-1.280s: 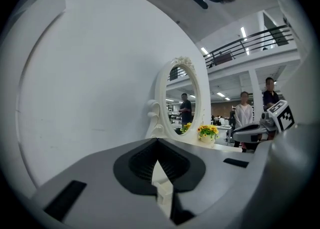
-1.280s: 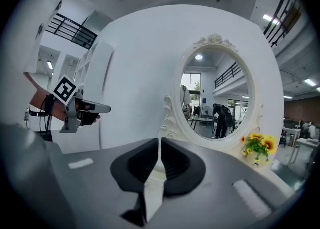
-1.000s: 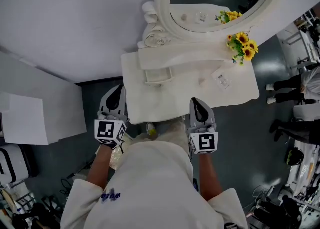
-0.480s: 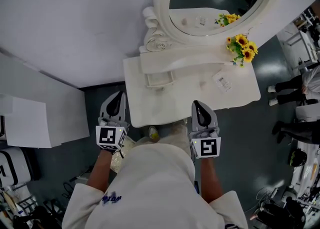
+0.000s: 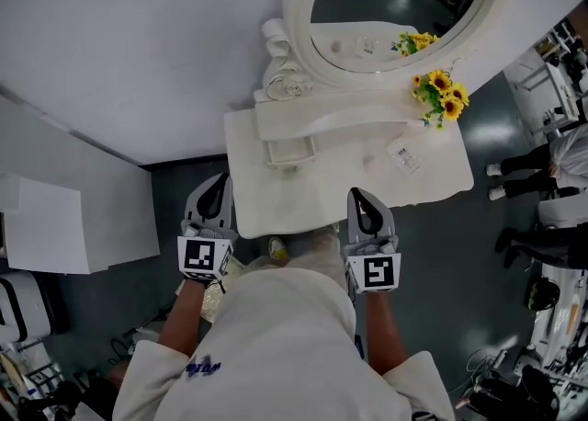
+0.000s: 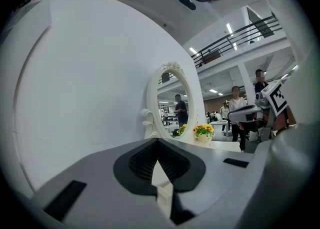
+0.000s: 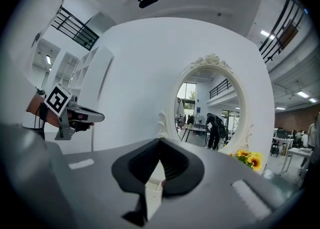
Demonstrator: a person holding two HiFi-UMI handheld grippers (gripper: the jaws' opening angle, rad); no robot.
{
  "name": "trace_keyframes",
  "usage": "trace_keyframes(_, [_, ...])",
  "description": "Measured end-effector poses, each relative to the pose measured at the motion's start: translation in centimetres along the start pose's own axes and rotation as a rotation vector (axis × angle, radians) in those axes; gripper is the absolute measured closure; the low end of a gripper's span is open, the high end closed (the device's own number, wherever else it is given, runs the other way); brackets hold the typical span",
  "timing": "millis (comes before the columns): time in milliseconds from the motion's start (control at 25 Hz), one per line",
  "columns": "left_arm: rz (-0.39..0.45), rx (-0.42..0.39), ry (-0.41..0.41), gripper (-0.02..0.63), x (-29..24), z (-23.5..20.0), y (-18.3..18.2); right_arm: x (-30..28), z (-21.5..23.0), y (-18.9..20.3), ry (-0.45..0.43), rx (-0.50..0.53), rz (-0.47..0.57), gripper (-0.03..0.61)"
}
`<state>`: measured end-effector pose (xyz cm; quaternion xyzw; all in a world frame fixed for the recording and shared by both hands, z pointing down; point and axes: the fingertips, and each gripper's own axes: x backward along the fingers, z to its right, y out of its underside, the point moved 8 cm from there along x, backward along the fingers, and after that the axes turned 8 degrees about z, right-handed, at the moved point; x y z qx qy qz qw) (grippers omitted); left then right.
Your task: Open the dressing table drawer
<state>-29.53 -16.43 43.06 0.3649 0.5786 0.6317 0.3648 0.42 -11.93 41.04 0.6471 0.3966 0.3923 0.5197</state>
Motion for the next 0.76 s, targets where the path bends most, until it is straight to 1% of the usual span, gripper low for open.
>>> trace_keyframes(320, [-0.011, -0.012, 0.024, 0.609, 0.1, 0.5, 0.1, 0.0, -0.3, 0.2, -0.006, -0.006, -0.010, 0.568])
trace_keyframes(560, [-0.035, 0.024, 0.010, 0.609, 0.4, 0.1, 1.2, -0.3, -0.5, 0.5, -0.028, 0.009, -0.032, 0.568])
trace_keyframes(760, [-0.049, 0.019, 0.022, 0.609, 0.5, 0.1, 1.5, -0.4, -0.7, 1.0, -0.043, 0.025, -0.055, 0.568])
